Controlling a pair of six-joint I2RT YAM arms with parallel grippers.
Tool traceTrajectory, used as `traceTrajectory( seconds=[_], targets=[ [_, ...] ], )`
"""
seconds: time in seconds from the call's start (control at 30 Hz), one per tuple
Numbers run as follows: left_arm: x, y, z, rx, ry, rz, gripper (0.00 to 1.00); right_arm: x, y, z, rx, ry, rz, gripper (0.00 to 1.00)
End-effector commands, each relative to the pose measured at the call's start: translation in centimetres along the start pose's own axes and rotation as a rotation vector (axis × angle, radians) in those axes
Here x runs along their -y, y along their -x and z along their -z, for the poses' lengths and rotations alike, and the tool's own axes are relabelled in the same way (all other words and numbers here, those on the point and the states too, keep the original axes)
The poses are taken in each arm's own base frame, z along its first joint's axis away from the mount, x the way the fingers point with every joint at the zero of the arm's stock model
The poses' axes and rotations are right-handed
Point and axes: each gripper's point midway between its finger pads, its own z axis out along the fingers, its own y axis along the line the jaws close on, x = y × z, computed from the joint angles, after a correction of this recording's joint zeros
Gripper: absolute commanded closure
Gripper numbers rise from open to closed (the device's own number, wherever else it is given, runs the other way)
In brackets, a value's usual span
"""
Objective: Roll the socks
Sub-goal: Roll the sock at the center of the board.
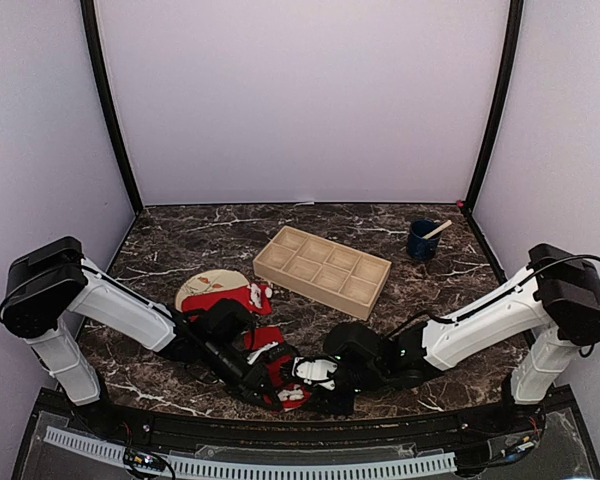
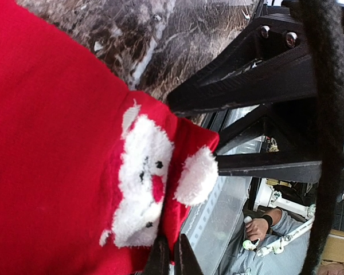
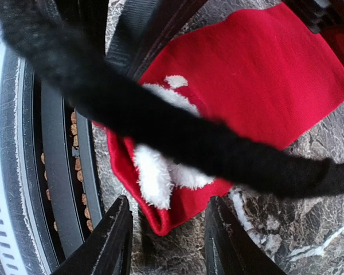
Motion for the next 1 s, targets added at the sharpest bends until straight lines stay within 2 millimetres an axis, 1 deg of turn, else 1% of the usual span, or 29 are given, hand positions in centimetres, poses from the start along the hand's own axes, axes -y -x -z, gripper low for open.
traceTrajectory(
  seconds=[0.0,0.4,0.43,0.47,0.7,0.97],
  targets=[
    [0.10,-0.20,0.11,-0.006,-0.028,0.003,1.00,-0.63,1.68,-0.30,0.047,0.019,0.026,0.60],
    [-0.29,-0.31,0.00,-0.013,-0.027,0.018,1.00,-0.62,1.96,-0.30,0.051,0.019,0.026,0.60],
    [-0.27,-0.28,-0.01,-0.013,-0.027,0.017,1.00,-1.13,1.88,-0.31,0.050,0.049,0.040,0.98],
    [-0.24,-0.21,0.02,-0.012,-0.029,0.017,1.00,-1.18,1.77,-0.36,0.047,0.053,0.041,1.00],
    [-0.09,0.00,0.13,-0.007,-0.032,0.015,1.00,-1.46,1.14,-0.83,0.017,0.077,0.034,1.00],
    [-0.08,0.15,0.28,0.003,-0.025,0.015,1.00,-1.43,1.20,-0.82,0.006,0.087,0.026,1.00]
  ],
)
